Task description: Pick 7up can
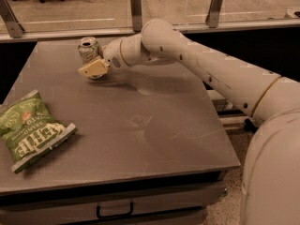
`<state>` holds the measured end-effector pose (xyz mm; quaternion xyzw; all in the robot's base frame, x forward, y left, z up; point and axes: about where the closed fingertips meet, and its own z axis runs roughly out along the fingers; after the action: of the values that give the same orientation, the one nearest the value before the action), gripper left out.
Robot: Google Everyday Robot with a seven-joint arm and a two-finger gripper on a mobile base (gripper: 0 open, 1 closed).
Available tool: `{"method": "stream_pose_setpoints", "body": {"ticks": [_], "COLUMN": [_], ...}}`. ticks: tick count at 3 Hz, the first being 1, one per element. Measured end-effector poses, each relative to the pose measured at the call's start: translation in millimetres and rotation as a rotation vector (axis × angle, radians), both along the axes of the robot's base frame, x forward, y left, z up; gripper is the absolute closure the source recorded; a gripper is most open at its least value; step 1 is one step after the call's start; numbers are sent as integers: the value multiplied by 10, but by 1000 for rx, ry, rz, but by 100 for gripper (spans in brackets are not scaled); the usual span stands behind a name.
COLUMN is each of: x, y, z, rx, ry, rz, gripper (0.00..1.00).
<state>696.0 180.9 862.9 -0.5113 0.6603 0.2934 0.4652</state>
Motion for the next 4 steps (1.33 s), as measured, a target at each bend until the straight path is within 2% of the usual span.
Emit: {"method": "stream_pose_setpoints", "body": {"ticks": [1,2,3,4], "x": [-37,-144,-316,-547], "y": [92,39,-154,-328], "z": [15,150,472,914], "rx": [5,-2,3,19], "ry": [-13,-34,-68,-122], "rz": [22,17,-42,-95], "gripper": [64,88,100,100]}}
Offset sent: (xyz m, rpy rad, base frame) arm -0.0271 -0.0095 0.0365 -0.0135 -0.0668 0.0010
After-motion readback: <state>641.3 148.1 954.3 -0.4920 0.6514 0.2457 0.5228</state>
